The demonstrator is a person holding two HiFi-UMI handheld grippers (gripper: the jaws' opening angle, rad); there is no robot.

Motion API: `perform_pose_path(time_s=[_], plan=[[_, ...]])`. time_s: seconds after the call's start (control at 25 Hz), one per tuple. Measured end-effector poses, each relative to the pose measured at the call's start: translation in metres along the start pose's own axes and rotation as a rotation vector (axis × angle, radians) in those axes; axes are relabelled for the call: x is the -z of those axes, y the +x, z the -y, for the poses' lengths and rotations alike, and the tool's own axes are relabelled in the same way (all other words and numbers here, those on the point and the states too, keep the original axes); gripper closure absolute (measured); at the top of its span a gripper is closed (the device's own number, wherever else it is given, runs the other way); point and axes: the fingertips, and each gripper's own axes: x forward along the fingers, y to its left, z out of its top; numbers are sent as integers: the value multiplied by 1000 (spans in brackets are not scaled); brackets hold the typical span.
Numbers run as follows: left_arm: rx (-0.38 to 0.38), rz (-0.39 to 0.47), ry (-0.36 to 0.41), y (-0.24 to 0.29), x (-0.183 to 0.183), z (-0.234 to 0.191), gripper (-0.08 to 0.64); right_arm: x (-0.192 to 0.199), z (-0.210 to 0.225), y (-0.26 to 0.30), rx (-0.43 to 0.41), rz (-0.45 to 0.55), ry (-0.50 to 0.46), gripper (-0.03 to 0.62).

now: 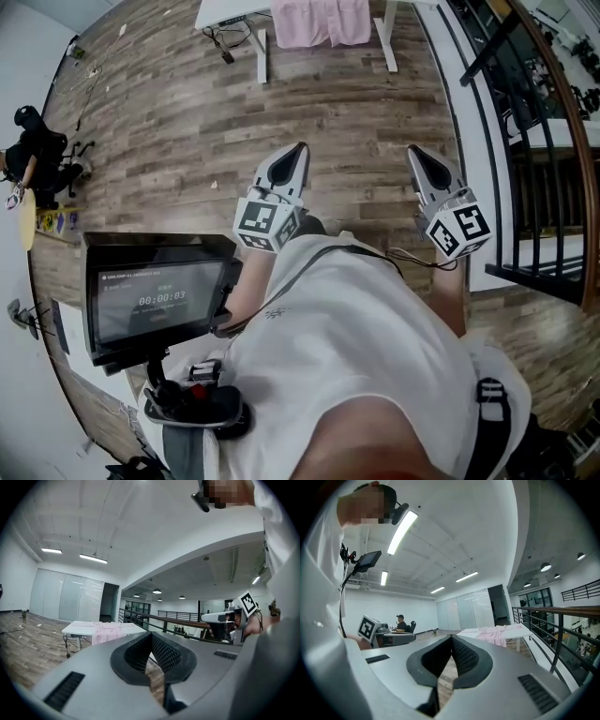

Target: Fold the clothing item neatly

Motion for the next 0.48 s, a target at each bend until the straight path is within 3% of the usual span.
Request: perform_pose_path(time_s=[0.2, 0.36, 0.48], plan=[[-4, -13, -3, 23, 26, 20, 557, 18, 30, -12, -3, 10, 7, 589], [0, -3, -4, 17, 25, 33, 557, 18, 28, -26, 5, 17, 6, 590], [6, -7, -13, 33, 23, 19, 557, 14, 37, -7, 5, 9, 4, 589]])
